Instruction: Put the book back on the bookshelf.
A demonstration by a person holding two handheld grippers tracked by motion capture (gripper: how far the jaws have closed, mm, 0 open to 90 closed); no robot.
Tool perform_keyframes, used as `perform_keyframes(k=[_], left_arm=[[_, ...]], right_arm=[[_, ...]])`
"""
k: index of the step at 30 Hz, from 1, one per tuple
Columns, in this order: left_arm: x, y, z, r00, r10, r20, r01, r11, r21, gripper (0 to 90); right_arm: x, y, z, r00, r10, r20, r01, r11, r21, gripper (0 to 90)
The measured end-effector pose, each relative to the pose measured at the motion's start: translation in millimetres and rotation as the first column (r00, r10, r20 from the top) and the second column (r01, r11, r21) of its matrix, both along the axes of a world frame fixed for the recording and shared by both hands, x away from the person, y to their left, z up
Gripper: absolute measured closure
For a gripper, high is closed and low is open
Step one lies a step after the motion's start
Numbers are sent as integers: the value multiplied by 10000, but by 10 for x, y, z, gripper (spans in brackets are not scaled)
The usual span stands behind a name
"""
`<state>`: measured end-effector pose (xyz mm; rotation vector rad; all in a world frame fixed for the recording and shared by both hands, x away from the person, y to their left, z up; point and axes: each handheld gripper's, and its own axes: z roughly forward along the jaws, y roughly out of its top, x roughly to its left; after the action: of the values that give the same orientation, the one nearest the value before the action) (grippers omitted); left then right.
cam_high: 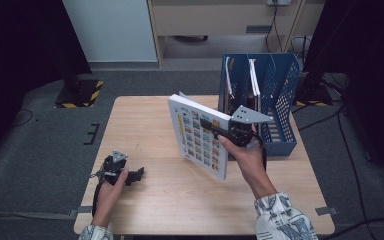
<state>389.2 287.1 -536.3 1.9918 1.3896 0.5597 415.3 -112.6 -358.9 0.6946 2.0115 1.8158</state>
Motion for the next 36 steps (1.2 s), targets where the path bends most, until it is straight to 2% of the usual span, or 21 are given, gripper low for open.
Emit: perform_keyframes(k=[9, 21, 36], left_arm=[[1, -25, -4, 10000, -47, -28, 48, 9998, 187, 13], [4, -26, -5, 9999, -92, -54, 93, 9998, 196, 4], [10, -32, -7, 9999, -120, -85, 122, 9997, 211, 0]], right_arm=[[-70, -155, -15, 10000, -93, -12, 93, 9999, 55, 739], [-211, -365, 2, 9999, -124, 120, 122, 9999, 92, 740], [-313, -593, -9, 9999, -114, 29, 114, 9997, 207, 740]])
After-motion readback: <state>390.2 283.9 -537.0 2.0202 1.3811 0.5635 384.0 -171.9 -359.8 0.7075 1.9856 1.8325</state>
